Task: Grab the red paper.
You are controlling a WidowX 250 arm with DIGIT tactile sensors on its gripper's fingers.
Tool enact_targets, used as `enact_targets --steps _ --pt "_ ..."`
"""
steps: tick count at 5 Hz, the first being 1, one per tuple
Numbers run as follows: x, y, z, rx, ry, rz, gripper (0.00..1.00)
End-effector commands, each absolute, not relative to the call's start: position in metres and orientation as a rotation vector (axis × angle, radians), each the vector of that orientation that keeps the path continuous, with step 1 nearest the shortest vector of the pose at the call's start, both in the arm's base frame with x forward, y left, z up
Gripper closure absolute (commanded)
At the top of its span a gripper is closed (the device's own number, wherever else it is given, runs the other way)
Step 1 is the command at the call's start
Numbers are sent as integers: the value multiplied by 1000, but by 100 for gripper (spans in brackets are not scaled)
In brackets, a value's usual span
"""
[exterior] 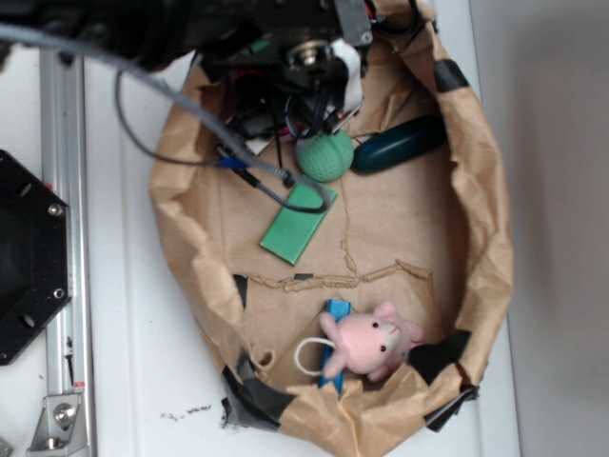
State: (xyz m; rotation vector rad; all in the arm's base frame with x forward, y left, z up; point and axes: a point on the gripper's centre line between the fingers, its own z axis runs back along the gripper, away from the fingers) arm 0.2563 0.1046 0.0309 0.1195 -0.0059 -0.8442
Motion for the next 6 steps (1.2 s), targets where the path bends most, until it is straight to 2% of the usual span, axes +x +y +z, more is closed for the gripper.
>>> enact_targets --steps 1,2,3,4,5,6 --pt "261 122 29 199 26 -840 0" --pt "262 123 29 186 19 -827 100" --pt "262 123 39 165 -18 -781 100" --pt "263 115 72 145 -82 -690 100" --pt "268 92 118 189 -72 -665 100" --pt "273 54 168 234 -84 -577 100"
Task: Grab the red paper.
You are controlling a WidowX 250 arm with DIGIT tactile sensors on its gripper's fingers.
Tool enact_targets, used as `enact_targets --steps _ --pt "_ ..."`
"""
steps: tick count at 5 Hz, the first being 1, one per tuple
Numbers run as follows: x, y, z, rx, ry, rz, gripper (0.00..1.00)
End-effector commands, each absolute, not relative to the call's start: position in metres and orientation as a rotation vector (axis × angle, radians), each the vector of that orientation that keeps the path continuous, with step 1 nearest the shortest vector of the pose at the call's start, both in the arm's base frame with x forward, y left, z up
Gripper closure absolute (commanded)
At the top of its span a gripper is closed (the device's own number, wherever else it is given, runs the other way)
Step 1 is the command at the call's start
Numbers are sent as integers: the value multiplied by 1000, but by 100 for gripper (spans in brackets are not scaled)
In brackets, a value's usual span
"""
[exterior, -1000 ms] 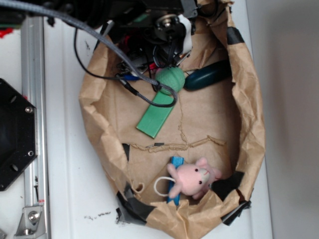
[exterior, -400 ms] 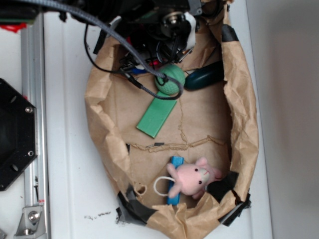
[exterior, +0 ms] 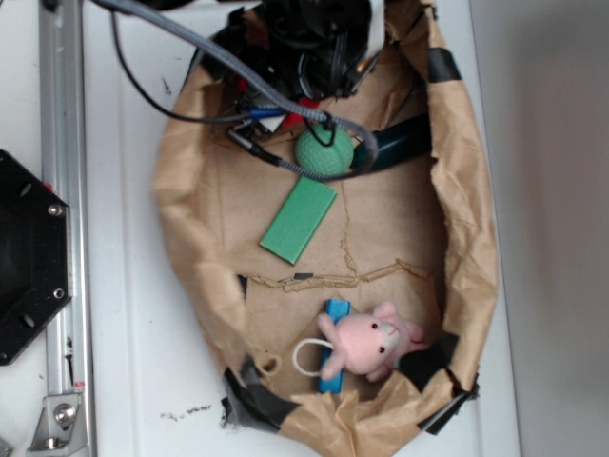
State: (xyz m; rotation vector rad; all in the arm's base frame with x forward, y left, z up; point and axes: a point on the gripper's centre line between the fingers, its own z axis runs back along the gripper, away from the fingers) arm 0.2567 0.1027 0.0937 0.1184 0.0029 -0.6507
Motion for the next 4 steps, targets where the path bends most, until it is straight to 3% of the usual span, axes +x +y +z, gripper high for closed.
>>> enact_targets --steps 1,2,3,4 --pt "279 23 193 202 70 -344 100" --pt "280 11 191 135 5 -92 100" --pt "278 8 191 26 -17 31 100" --pt "275 7 190 3 -37 50 100"
